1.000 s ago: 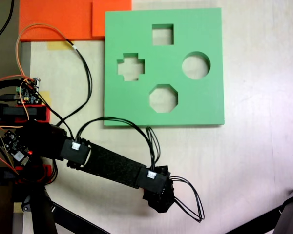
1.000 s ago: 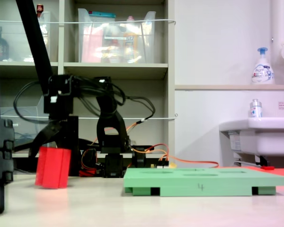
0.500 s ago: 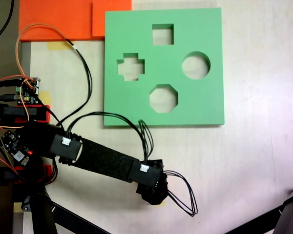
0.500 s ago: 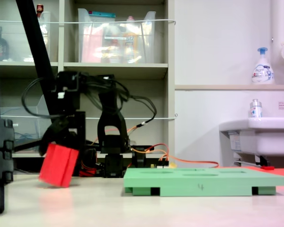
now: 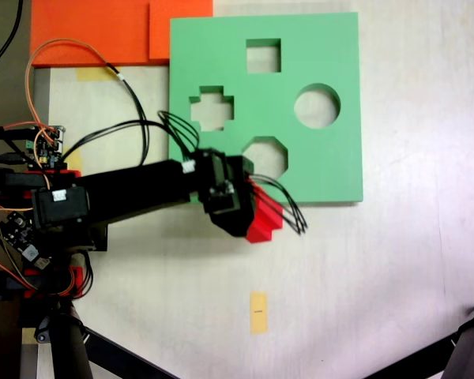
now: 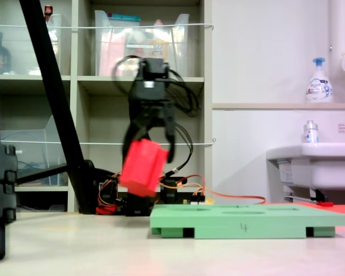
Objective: Put the cross columnar block into the corresponding hole
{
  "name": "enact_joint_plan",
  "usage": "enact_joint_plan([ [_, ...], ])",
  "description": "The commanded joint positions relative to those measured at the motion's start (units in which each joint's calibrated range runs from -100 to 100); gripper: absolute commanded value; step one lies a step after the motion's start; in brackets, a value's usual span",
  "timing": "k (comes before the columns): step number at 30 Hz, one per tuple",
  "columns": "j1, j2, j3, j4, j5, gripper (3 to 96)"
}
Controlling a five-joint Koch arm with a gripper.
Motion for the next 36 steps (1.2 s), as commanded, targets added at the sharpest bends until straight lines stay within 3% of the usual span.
enact_joint_plan([
  [1,5.76,-3.55,1.50,-2.55,6.40,39.3],
  [7,15.48,5.81,10.77,-2.55,14.31,39.3],
  [11,18.02,11.95,15.66,-2.55,16.46,39.3],
  [36,21.54,22.71,17.35,-2.55,19.05,39.5],
])
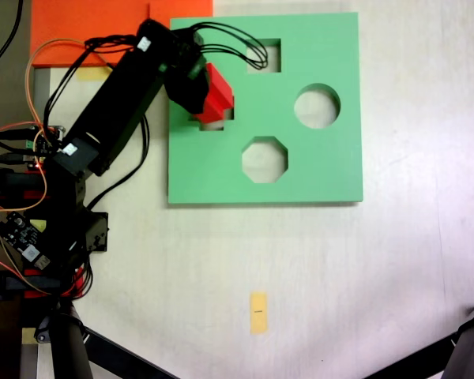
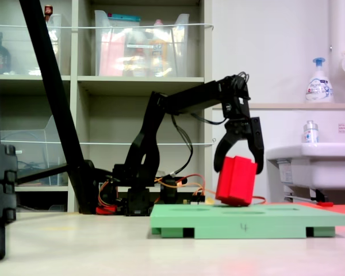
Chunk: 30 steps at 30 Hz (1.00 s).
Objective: Put the cross columnar block into the corresponding hole
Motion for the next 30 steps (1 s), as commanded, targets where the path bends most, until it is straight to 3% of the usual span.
enact_joint_plan([
  [1,0.68,-0.41,0.68,-1.86,0.54,39.5],
  [30,-0.68,8.11,-3.71,-1.86,0.59,39.6],
])
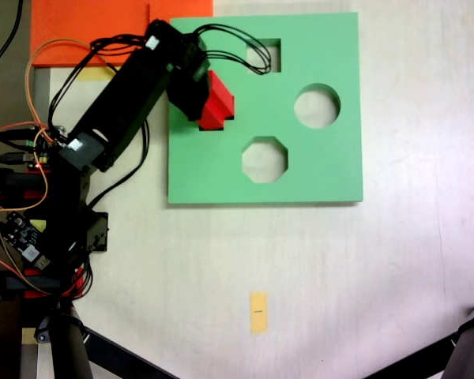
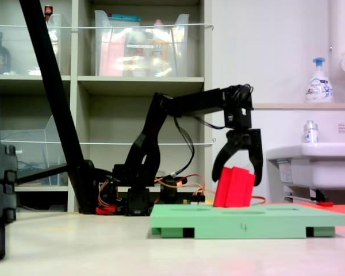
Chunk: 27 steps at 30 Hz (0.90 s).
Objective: Put the cross columnar block into the corresponding hole
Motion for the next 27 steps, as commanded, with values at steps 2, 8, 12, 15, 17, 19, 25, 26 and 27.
enact_joint_plan([
  [2,-0.73,2.12,-0.08,-2.15,-0.05,39.9],
  [8,-1.66,5.19,0.22,-2.15,-0.63,44.2],
  [12,-2.34,6.03,0.42,-2.15,-1.51,48.2],
  [15,-2.59,6.58,0.42,-2.15,-1.86,48.7],
  [17,-2.74,7.42,0.42,-2.15,-2.78,50.5],
  [19,-2.78,8.26,0.42,-2.15,-3.03,52.5],
  [25,-2.59,8.40,0.82,-2.15,-3.22,91.0],
  [26,-2.59,8.40,2.11,-2.15,-3.37,95.2],
  [27,-2.59,8.12,3.11,-2.15,-3.76,95.2],
])
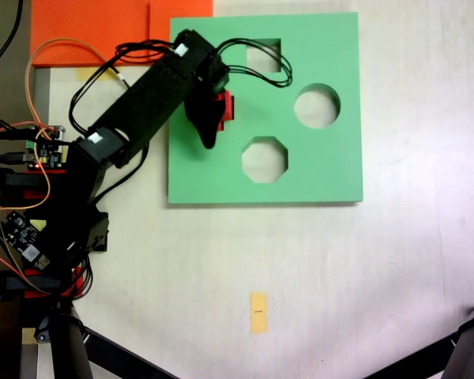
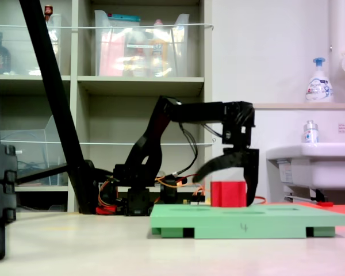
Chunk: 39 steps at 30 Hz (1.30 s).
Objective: Put the cross columnar block into the corresponding hole
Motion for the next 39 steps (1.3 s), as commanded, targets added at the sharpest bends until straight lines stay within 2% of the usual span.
enact_joint_plan([
  [1,0.10,-1.47,5.09,-2.15,-1.27,95.2],
  [6,-0.78,-21.30,10.28,-2.15,-8.74,95.1],
  [10,-4.69,-47.56,10.98,-2.15,-26.03,94.3],
  [11,-6.20,-53.56,11.77,-2.15,-28.86,92.2],
  [14,-11.48,-69.48,12.87,9.11,-36.19,69.4],
  [17,-18.80,-74.79,12.47,19.32,-49.04,55.9],
  [22,-23.44,-74.23,6.09,22.98,-56.65,54.0],
  [26,-25.59,-85.54,-24.62,42.33,-58.95,53.9],
  [33,-25.05,-109.57,-80.05,78.44,-62.66,51.0],
  [36,-24.86,-109.99,-107.17,98.66,-64.76,48.6],
  [39,-24.66,-109.99,-124.52,105.50,-64.86,48.2],
])
